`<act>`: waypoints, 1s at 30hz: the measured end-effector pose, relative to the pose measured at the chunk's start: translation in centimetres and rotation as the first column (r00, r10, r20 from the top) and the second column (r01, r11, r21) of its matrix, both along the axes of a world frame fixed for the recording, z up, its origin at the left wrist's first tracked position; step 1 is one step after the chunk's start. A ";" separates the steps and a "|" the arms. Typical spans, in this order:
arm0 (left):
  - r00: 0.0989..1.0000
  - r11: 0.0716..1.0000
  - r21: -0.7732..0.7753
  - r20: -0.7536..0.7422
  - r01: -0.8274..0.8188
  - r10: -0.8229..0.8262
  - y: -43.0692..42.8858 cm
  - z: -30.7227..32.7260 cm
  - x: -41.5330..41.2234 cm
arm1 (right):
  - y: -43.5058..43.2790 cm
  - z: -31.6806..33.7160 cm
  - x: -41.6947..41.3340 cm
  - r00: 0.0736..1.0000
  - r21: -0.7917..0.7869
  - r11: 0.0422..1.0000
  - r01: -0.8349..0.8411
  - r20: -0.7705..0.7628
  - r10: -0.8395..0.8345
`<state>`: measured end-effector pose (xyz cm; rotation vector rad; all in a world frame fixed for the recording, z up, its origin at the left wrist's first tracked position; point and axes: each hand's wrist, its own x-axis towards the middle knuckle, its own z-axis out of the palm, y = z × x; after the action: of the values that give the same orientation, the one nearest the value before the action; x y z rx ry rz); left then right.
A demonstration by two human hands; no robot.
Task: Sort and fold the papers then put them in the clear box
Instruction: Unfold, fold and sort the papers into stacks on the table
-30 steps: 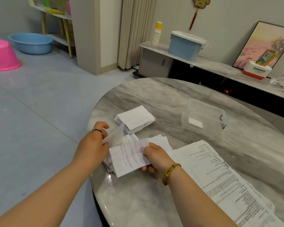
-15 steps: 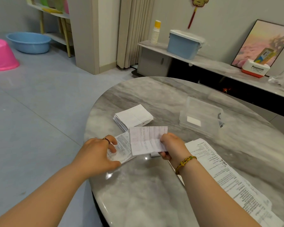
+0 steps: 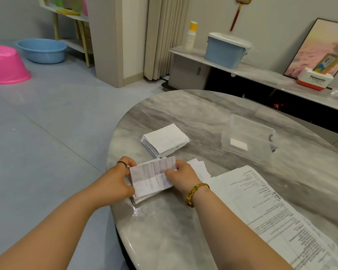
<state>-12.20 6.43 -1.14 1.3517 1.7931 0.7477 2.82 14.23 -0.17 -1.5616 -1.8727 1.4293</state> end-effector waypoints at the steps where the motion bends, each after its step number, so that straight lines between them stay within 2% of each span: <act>1: 1.000 1.000 -0.005 0.020 -0.009 0.009 0.0 0.2 -0.1 | -0.1 0.0 0.0 0.999 0.019 1.000 -0.014 0.038 0.013; 4: 0.993 0.998 -0.010 0.100 -0.061 0.062 0.2 0.8 -0.4 | -0.1 -0.4 0.0 0.991 0.061 0.995 -0.078 0.112 0.071; 6: 0.982 0.988 0.012 0.117 -0.151 0.149 0.3 0.9 -0.5 | -0.1 -0.6 -0.1 0.982 0.090 0.989 -0.119 0.156 0.104; 9: 0.976 0.977 0.012 -0.033 -0.214 0.214 0.6 0.2 -0.4 | 0.0 -0.7 -0.4 0.962 0.119 0.979 -0.165 0.238 0.133; 16: 0.948 0.984 -0.098 -0.297 -0.152 0.117 0.8 -0.8 0.4 | -0.3 -0.7 -0.7 0.926 0.162 0.963 -0.214 0.349 0.147; 20: 0.901 0.978 -0.152 -0.429 -0.144 0.066 1.3 -0.6 0.8 | -0.3 -1.2 -0.8 0.899 0.251 0.940 -0.232 0.424 0.108; 30: 0.886 0.934 -0.320 -0.463 -0.158 -0.009 2.5 -0.2 0.8 | -0.3 -1.5 -0.8 0.907 0.366 0.905 -0.218 0.418 0.050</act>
<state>-11.39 8.89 -1.33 1.2860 2.2312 0.1212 1.99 13.93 -1.72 -1.6139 -2.3667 0.7156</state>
